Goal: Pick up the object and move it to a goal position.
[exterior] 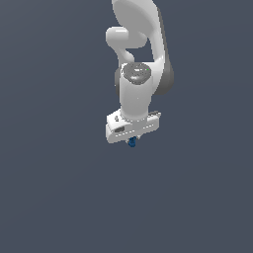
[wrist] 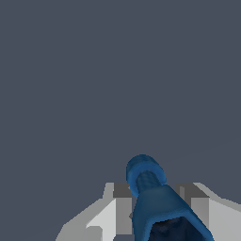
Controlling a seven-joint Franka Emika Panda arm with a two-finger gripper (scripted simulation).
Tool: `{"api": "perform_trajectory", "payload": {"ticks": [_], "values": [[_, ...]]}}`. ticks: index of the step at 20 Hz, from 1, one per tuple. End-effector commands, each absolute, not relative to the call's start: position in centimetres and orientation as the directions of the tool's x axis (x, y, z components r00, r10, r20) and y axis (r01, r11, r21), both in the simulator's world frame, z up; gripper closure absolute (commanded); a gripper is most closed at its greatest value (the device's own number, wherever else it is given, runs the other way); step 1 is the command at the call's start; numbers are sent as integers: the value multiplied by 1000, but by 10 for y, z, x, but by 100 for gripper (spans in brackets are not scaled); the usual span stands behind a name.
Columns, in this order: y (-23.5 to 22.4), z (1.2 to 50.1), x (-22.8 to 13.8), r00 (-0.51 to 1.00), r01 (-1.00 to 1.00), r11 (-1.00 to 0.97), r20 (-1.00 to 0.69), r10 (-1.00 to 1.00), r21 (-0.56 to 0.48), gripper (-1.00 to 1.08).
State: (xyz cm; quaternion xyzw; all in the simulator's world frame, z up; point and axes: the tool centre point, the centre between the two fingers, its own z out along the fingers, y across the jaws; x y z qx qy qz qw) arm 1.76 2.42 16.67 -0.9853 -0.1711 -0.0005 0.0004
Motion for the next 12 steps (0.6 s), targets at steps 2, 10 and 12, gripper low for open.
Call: {"api": "perform_trajectory", "payload": {"ticks": [2,10,12], "values": [[18,194,35,941,337,-941,1,337,-1,108],[7,246,69,941,337,-941,1,337,-1,108],[4,256,77,941,337,-941,1,337,-1,108]]}}
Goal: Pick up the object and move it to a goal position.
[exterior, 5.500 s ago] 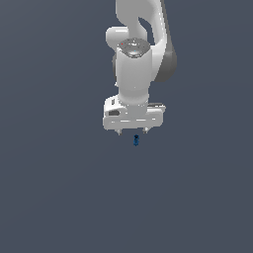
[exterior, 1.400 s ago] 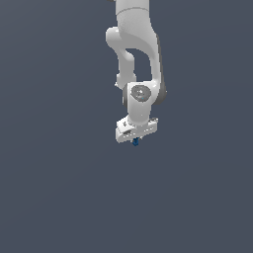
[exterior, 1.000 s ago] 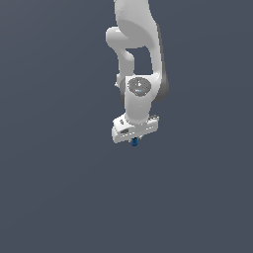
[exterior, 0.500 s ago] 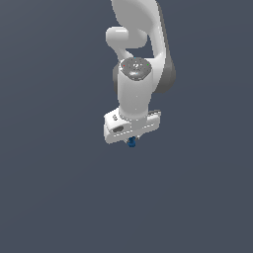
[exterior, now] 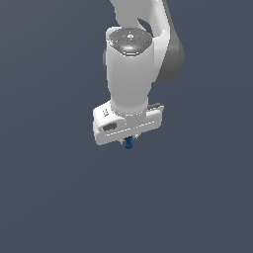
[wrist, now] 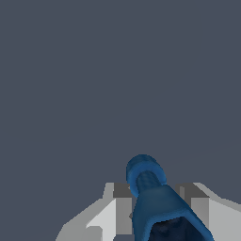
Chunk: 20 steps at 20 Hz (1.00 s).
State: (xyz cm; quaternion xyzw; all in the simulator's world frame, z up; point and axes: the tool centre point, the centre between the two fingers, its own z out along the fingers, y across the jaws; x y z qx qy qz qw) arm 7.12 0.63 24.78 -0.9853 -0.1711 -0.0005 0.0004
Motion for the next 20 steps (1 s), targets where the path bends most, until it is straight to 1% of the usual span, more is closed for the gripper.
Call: {"api": "perform_trajectory", "payload": {"ticks": [1,11,20], "values": [[3,262,80,941,337,-941,1,337,-1,108],[-6,305,111,941,337,-941,0,337,-1,108],[-12,332,131,941,337,-941,0,337,0,108]]}}
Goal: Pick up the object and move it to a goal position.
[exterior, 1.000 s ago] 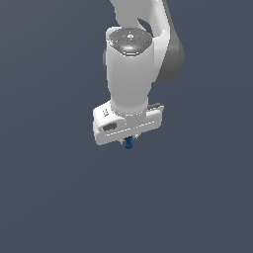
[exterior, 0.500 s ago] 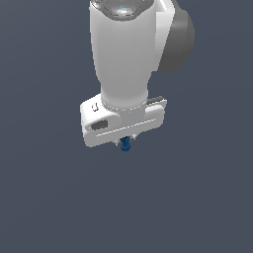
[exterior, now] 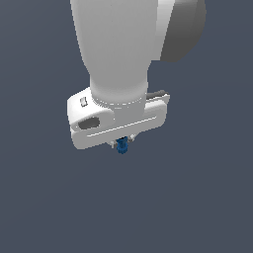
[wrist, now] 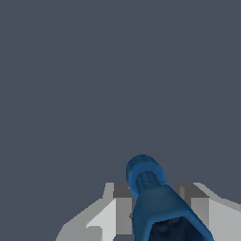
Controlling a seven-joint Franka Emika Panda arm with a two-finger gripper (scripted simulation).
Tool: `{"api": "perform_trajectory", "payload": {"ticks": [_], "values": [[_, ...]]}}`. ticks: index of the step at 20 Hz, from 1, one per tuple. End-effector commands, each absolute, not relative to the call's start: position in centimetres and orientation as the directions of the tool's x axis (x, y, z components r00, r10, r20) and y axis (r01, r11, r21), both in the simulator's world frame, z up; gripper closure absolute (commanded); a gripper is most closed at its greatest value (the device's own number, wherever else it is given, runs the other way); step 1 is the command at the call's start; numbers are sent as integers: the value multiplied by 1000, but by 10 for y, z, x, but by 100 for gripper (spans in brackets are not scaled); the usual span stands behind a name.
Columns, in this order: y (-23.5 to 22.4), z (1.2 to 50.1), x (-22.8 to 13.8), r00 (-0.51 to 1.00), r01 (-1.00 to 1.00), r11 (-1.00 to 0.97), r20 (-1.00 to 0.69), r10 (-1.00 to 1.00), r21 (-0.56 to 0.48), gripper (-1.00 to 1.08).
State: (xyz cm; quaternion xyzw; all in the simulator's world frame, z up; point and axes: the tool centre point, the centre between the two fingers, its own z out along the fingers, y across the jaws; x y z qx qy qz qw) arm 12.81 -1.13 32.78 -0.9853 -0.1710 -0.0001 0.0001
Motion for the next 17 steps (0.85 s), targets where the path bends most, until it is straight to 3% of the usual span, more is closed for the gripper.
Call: {"api": "perform_trajectory", "payload": {"ticks": [1,17], "values": [[-13,334,133,941,337,-941,0,337,0,108],[-15,346,143,941,337,-941,0,337,0,108]]}}
